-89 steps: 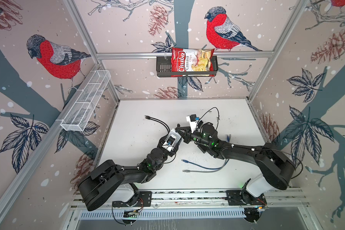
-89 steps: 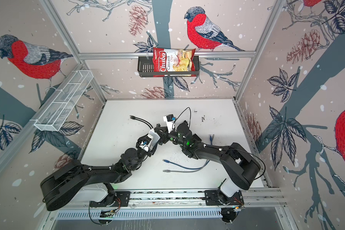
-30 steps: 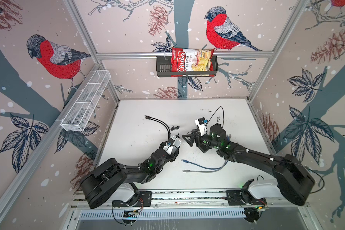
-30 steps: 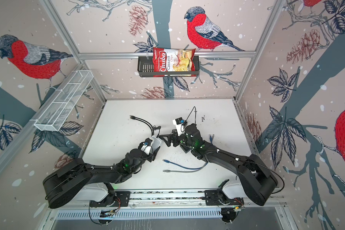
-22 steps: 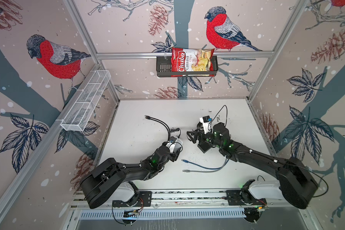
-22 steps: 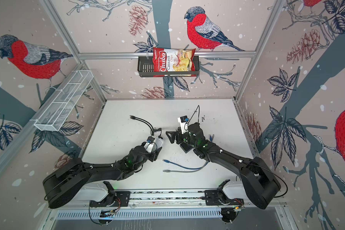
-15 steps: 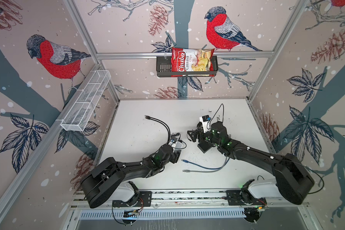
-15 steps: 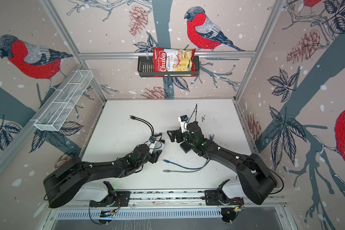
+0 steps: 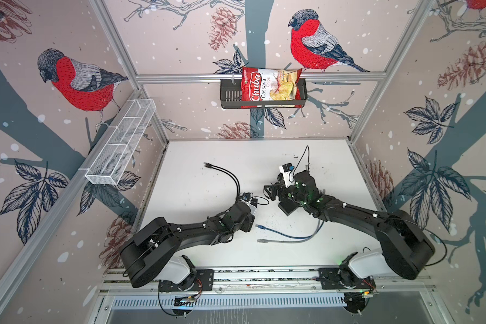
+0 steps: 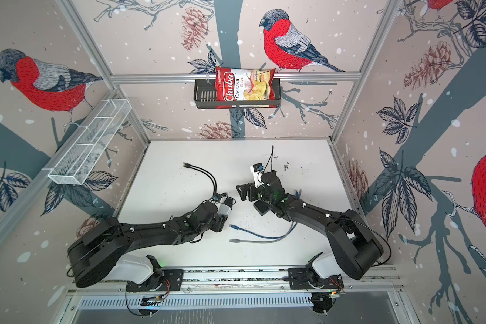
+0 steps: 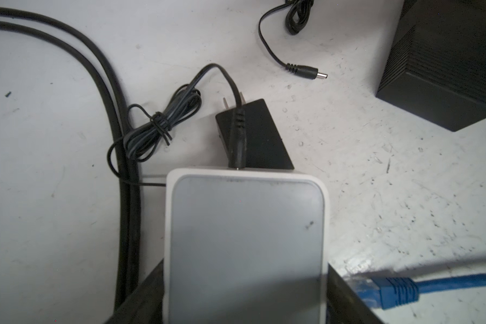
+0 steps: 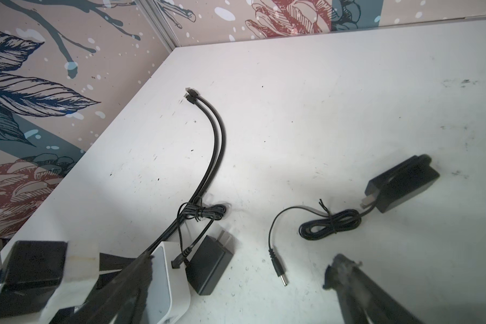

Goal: Insert the plug into the switch port

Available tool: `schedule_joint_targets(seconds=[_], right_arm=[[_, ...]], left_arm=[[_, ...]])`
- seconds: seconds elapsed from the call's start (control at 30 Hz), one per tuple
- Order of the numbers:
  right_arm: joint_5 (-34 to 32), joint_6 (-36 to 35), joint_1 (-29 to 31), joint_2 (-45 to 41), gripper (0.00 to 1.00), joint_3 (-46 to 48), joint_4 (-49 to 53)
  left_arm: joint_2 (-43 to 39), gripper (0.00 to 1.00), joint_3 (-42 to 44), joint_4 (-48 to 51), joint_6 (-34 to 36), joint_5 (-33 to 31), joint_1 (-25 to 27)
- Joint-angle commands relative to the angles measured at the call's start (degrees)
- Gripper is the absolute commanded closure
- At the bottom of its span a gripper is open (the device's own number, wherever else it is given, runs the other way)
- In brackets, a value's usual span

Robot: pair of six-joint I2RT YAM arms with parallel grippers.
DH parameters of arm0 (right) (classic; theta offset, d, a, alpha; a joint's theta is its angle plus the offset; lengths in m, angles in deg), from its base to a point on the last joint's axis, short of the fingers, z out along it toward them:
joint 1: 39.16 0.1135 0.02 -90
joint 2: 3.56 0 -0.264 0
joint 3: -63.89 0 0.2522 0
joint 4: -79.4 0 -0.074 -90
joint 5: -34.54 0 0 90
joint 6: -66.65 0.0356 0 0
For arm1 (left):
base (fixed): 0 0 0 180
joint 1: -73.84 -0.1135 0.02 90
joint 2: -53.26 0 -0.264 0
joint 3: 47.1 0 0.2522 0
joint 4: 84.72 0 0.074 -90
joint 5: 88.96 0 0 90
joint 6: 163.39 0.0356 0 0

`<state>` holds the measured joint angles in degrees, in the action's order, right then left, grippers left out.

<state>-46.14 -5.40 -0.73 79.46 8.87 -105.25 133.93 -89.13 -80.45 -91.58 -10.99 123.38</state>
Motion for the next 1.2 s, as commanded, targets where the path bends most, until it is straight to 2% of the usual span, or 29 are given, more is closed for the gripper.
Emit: schedule_joint_targets(seconds=[0.0,0.27,0.57,0.7,0.83,0.93,1.0,1.13,1.17], right_arm=[[1.28,-0.65,-0.03,0.73,0.01,0.12,0.11],[1.89,-0.55,0.30,1.53,0.01,-0.14,-0.19],[-0.83,-1.91,0.76,0.72,0.01,-0.76,2.36],[-3.16,-3.19,0.66,0.17,0.01,-0.76,3.50],[-6.20,-4.93,0.04,0.20,0.01,-0.84,4.98],[-6.98,-6.03,-1.50,0.39,0.01,-1.03,6.14],[-5.67,-6.82,-2.75,0.48,0.00,-0.61,5.68],[-3.35,-10.48,-3.56,0.72,0.11,-0.45,5.35],[-2.76,-12.50,-3.54,0.74,0.18,-0.21,4.99]], left_arm=[[-1.38,0.88,0.32,5.76,-0.61,1.05,0.02],[-0.31,0.87,-1.95,11.05,-1.55,0.78,0.03],[9.59,0.86,-9.29,15.86,-3.58,-2.94,0.03],[15.13,0.85,-13.29,17.09,-2.22,-3.44,0.02],[17.04,0.82,-14.55,15.33,0.24,-2.50,0.02],[16.77,0.73,-14.14,13.95,2.02,-2.47,0.03],[16.34,0.60,-13.58,13.37,2.90,-2.22,0.03],[15.41,0.41,-12.20,12.12,3.73,-1.31,0.01],[15.04,0.38,-11.66,11.76,3.68,-1.32,0.03]])
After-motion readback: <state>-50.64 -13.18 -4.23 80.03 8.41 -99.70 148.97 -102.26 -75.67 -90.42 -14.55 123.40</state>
